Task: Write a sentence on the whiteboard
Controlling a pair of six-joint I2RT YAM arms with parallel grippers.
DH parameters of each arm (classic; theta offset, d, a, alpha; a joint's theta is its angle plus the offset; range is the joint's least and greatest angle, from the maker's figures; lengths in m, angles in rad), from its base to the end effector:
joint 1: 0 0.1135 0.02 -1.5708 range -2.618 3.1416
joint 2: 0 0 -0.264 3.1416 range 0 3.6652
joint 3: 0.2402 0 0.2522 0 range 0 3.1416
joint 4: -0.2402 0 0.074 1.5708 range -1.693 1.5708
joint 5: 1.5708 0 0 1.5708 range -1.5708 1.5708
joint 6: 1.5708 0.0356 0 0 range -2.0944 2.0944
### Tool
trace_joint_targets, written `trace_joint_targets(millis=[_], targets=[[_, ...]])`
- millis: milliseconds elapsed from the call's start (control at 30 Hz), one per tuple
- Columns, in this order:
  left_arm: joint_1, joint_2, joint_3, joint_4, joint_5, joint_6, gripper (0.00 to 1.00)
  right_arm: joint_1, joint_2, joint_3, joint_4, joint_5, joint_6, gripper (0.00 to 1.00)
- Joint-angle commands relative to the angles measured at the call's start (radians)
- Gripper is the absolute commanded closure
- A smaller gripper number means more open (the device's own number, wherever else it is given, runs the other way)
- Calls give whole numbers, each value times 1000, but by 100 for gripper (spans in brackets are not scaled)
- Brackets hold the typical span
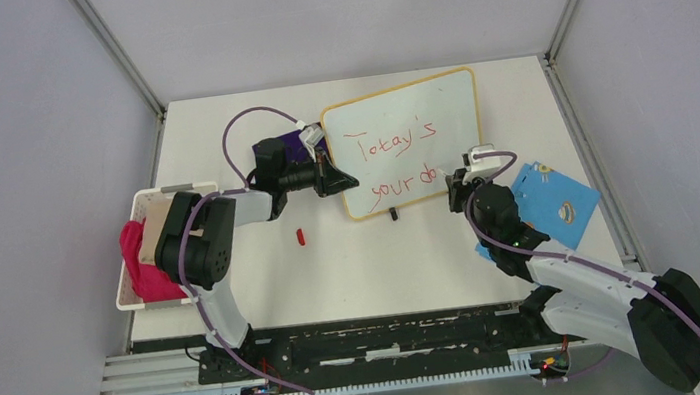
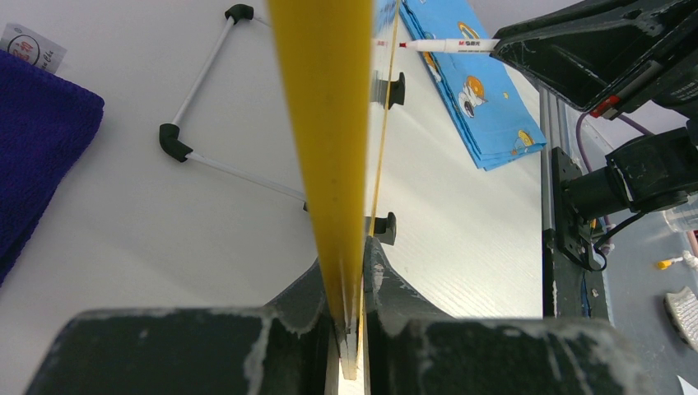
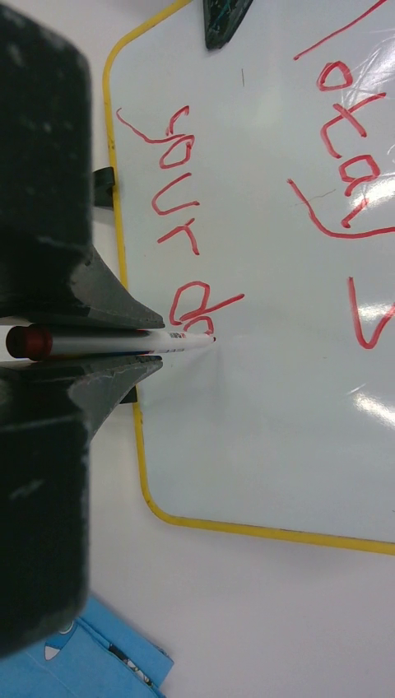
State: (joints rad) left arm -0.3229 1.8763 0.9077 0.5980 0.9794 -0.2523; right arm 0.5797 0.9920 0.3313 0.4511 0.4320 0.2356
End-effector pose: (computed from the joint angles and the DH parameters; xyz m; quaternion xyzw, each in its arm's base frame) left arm 0.3463 -0.1470 0.1634 0.2912 0.7185 -0.5136 0.3678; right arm 0.1837 0.1025 0.2094 0.0029 0.7710 0.0908 0.6303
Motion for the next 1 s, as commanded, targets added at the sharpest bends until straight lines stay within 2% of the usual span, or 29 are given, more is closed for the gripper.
trace_joint_targets(millis=[0,967], targets=[[-33,53,-22,-190,-167,132,98,-4,-26,21,45,35,-25,100],[-33,56,-15,-210,-172,143,98,-8,78,45,87,26,-14,100]])
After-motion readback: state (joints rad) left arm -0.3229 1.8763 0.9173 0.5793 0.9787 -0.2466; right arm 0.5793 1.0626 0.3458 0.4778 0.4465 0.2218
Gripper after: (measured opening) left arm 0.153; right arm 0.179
